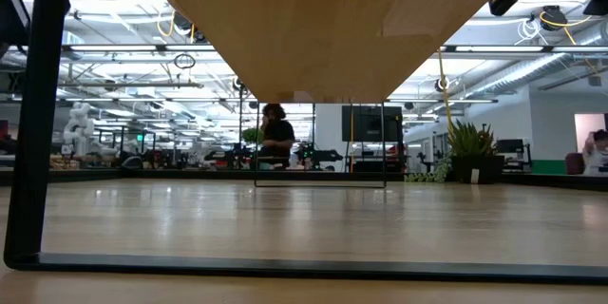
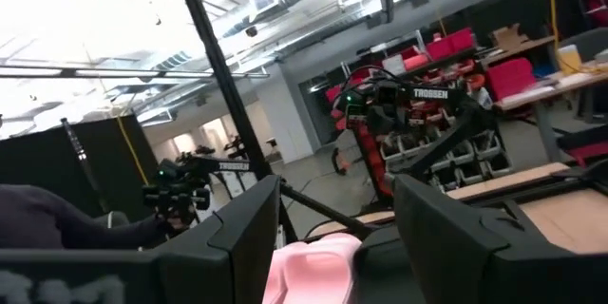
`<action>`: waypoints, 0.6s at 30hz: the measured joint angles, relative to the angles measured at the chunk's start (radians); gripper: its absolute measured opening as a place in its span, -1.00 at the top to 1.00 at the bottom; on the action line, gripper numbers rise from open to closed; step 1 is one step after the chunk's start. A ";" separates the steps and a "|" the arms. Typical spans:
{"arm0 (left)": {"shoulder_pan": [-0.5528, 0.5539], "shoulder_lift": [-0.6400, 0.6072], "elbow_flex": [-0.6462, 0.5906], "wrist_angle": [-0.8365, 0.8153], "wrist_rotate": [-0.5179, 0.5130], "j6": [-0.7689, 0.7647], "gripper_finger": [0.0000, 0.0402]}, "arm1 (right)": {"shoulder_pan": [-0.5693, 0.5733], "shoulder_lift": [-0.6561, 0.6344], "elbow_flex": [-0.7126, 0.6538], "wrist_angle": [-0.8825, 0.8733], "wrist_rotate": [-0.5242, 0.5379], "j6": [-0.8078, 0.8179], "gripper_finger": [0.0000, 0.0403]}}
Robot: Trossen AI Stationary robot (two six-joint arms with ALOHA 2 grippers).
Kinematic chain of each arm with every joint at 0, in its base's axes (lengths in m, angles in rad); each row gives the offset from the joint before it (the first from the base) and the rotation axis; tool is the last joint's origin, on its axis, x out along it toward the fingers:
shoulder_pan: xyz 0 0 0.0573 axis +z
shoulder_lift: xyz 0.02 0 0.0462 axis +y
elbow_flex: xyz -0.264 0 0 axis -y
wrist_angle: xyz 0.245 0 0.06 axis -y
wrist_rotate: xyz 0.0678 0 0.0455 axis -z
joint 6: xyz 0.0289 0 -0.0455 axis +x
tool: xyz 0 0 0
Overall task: Pick and place slides into the shelf
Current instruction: Return to Home Position
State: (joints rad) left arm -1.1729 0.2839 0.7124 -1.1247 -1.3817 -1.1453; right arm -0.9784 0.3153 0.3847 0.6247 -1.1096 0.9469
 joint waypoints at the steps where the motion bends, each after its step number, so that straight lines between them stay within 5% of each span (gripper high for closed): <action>1: 0.000 -0.015 0.000 0.000 0.002 0.012 0.51 | -0.008 0.000 0.000 0.000 -0.003 0.002 0.03; 6: -0.001 -0.027 -0.045 0.068 0.013 0.045 0.51 | -0.031 0.011 0.000 0.000 -0.015 0.008 0.03; 11: 0.001 -0.027 -0.219 0.327 0.048 0.050 0.51 | -0.031 0.054 0.000 0.000 -0.051 0.018 0.03; 14: 0.016 -0.027 -0.322 0.587 0.054 0.141 0.54 | -0.031 0.096 0.000 0.000 -0.088 0.017 0.03; 18: 0.104 -0.020 -0.430 1.078 0.198 0.499 0.68 | -0.031 0.153 0.000 0.026 -0.108 0.018 0.03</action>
State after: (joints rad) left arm -1.0686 0.2636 0.2823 -0.0466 -1.1840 -0.6460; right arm -1.0092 0.4678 0.3847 0.6505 -1.2177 0.9646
